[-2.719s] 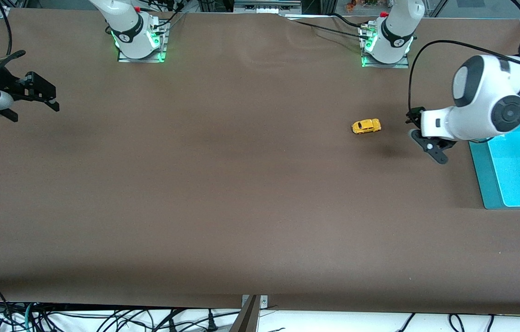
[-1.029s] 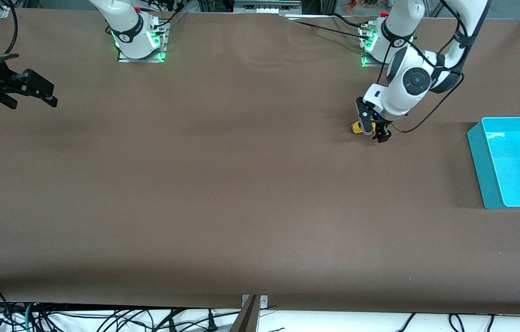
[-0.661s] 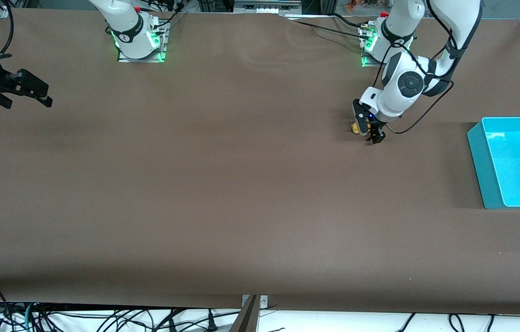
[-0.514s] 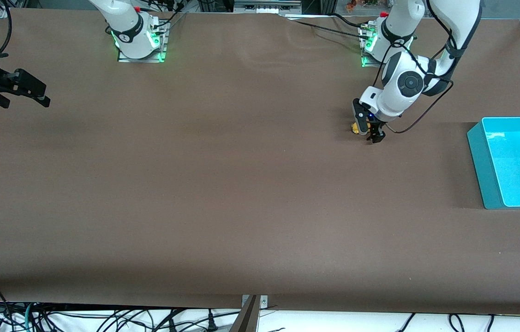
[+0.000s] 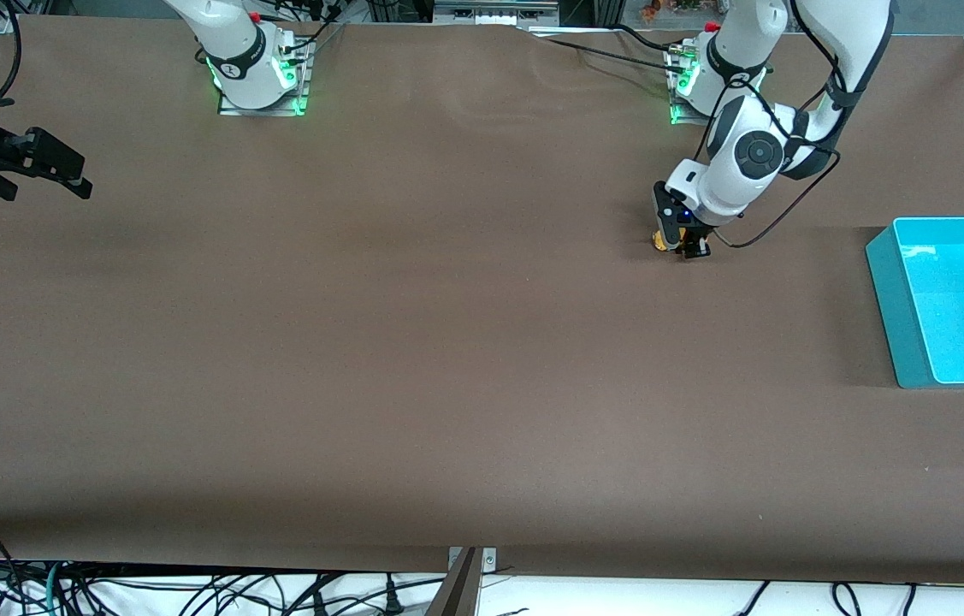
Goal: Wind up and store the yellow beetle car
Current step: 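Lower the left gripper onto the yellow car and grasp it, then carry the car into the cyan bin and open the left gripper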
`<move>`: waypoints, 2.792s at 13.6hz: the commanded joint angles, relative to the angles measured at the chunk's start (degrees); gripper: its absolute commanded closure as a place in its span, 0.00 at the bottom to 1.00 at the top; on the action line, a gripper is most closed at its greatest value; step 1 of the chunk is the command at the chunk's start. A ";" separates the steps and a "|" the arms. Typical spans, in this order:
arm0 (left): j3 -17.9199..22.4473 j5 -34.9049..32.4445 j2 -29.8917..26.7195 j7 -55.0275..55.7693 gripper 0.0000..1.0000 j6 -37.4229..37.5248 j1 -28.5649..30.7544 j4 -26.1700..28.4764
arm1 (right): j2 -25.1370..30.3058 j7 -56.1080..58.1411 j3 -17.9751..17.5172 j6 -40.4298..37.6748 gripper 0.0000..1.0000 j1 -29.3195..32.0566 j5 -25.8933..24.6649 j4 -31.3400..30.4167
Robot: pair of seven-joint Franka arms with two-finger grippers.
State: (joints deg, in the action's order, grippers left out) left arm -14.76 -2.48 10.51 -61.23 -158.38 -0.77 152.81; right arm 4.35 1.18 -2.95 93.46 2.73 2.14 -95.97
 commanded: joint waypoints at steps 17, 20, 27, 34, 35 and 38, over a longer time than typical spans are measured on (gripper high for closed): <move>0.26 -6.64 4.34 -28.58 0.93 48.50 25.20 -46.09 | 0.14 -0.56 0.13 -0.74 0.00 -0.53 -0.20 0.87; 0.43 -9.56 5.92 -33.32 0.93 48.69 30.98 -48.83 | 0.14 -0.56 0.05 -0.74 0.00 -0.53 -0.20 0.87; 0.34 -11.23 21.98 -46.49 0.94 45.19 46.47 -62.44 | 0.14 -0.56 0.05 -0.74 0.00 -0.53 -0.20 0.87; 0.43 -11.23 30.44 -53.64 0.94 32.97 48.50 -62.38 | 0.14 -0.47 0.05 -0.74 0.00 -0.53 -0.11 0.87; 0.43 -11.23 30.80 -53.73 0.93 32.96 49.54 -61.85 | 0.14 -0.56 -0.04 -0.74 0.00 -0.62 -0.11 0.87; 0.34 -11.06 31.06 -54.07 0.84 32.96 50.51 -60.88 | 0.14 -0.47 -0.04 -0.82 0.00 -0.62 -0.11 0.87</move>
State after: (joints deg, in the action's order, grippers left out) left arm -13.48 -12.31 41.59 -113.94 -125.45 48.27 92.10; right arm 4.34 1.17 -3.04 93.46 2.50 2.14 -95.95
